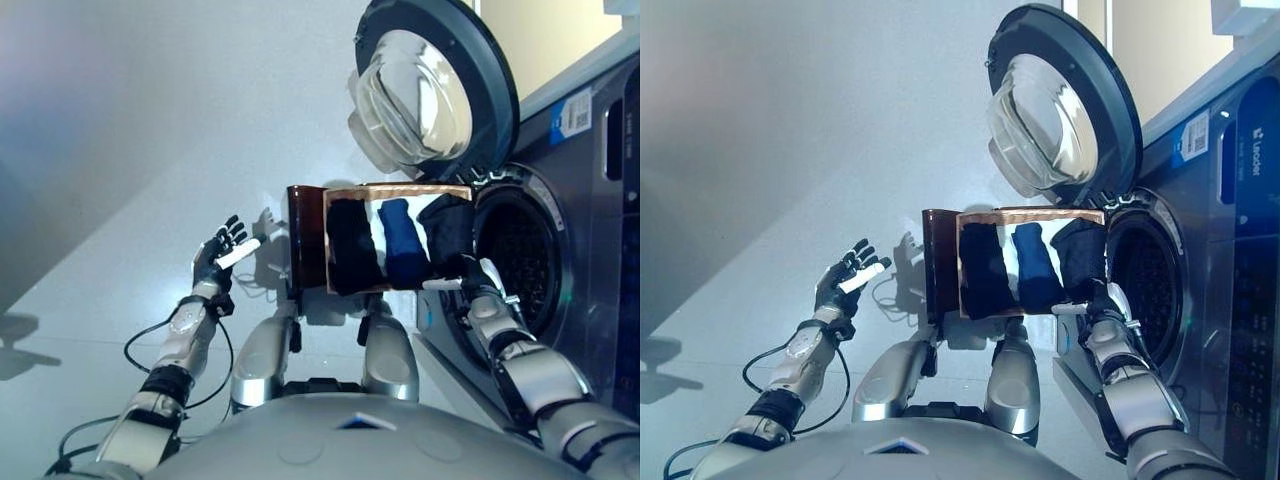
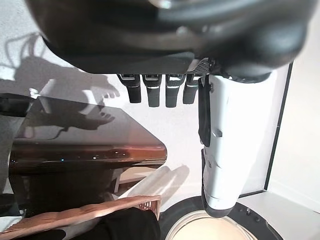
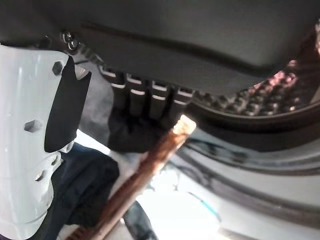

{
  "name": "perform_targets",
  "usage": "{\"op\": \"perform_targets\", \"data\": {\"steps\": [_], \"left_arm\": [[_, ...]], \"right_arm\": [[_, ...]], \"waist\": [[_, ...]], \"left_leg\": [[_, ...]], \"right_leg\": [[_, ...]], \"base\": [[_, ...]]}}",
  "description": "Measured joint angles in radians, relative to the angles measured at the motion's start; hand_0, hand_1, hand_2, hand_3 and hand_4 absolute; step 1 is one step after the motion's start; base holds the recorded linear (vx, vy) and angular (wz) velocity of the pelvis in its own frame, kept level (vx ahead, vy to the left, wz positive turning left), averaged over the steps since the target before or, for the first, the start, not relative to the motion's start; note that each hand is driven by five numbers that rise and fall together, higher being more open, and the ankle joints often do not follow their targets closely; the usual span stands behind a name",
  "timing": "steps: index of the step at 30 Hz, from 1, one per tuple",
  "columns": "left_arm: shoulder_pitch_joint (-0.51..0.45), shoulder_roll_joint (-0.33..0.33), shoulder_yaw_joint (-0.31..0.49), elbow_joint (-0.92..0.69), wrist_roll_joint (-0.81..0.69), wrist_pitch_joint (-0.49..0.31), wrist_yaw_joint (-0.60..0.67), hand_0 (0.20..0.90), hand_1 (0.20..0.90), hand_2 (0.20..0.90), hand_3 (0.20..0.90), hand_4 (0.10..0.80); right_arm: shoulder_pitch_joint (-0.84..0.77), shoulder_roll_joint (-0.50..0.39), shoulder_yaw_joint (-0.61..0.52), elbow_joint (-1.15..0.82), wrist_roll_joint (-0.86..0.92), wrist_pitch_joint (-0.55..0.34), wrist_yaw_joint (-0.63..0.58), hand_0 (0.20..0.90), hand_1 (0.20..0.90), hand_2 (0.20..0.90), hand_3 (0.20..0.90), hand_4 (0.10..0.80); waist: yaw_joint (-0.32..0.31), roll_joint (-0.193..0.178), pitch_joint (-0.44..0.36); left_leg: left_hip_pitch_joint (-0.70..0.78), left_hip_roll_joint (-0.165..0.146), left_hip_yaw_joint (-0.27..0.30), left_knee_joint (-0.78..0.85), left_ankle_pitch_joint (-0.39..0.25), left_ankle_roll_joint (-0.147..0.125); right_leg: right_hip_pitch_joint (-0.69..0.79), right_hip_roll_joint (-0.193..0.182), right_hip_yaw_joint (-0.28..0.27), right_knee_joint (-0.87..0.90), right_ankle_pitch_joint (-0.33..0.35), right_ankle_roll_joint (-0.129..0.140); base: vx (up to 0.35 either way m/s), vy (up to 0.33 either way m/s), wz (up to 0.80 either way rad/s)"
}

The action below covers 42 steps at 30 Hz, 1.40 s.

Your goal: Pick up the clothes and place them into the washing machine

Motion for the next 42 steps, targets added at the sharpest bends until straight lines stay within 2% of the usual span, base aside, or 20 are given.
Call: {"op": "perform_targets", "data": {"steps": [6,13,17,22,32,42], "left_arm": [[-0.002,0.001,-0.001,-0.015,0.000,0.000,-0.002,0.900,0.900,0.900,0.900,0.800],[-0.022,0.014,-0.005,-0.027,-0.001,0.001,-0.002,0.900,0.900,0.900,0.900,0.800],[-0.031,0.031,-0.037,-0.028,-0.001,0.001,-0.002,0.900,0.900,0.900,0.900,0.800],[-0.031,0.041,-0.038,-0.071,0.000,0.001,-0.002,0.900,0.900,0.900,0.900,0.800],[-0.031,0.047,-0.038,-0.075,0.000,0.002,-0.006,0.900,0.900,0.900,0.900,0.800],[-0.009,0.047,-0.038,-0.072,0.000,0.003,-0.013,0.900,0.900,0.900,0.900,0.800]], "right_arm": [[-0.033,-0.010,0.009,0.018,-0.048,0.006,-0.005,0.900,0.900,0.900,0.900,0.800],[-0.083,-0.019,0.013,0.045,-0.090,0.031,-0.026,0.900,0.900,0.900,0.900,0.800],[-0.105,-0.020,0.048,0.049,-0.134,0.048,-0.039,0.900,0.900,0.900,0.900,0.800],[-0.125,-0.026,0.081,0.049,-0.166,0.066,-0.044,0.900,0.900,0.900,0.900,0.800],[-0.140,-0.027,0.082,0.055,-0.186,0.067,-0.043,0.900,0.900,0.900,0.900,0.800],[-0.100,-0.029,0.047,0.049,-0.162,0.065,-0.040,0.900,0.900,0.900,0.900,0.800]], "waist": [[0.010,0.002,0.019],[0.027,0.007,0.024],[0.027,0.009,0.025],[0.028,0.009,0.025],[0.028,0.008,0.018],[0.023,0.001,-0.046]], "left_leg": [[-0.040,-0.009,-0.001,0.044,-0.008,0.005],[-0.139,-0.031,0.002,0.126,-0.024,0.025],[-0.166,-0.044,0.005,0.153,-0.029,0.031],[-0.231,-0.050,0.008,0.229,-0.054,0.037],[-0.263,-0.053,0.016,0.276,-0.069,0.042],[-0.222,-0.052,0.030,0.243,-0.067,0.046]], "right_leg": [[-0.043,-0.015,0.004,0.048,-0.017,-0.002],[-0.140,-0.044,0.021,0.131,-0.031,0.003],[-0.172,-0.057,0.030,0.161,-0.034,0.006],[-0.229,-0.071,0.039,0.224,-0.052,0.010],[-0.257,-0.077,0.054,0.256,-0.057,0.011],[-0.224,-0.068,0.057,0.218,-0.047,0.019]], "base": [[-0.018,0.033,0.01],[-0.025,0.024,0.05],[0.000,0.000,0.00],[-0.016,0.003,0.02],[0.006,-0.001,0.00],[0.014,-0.018,-0.04]]}}
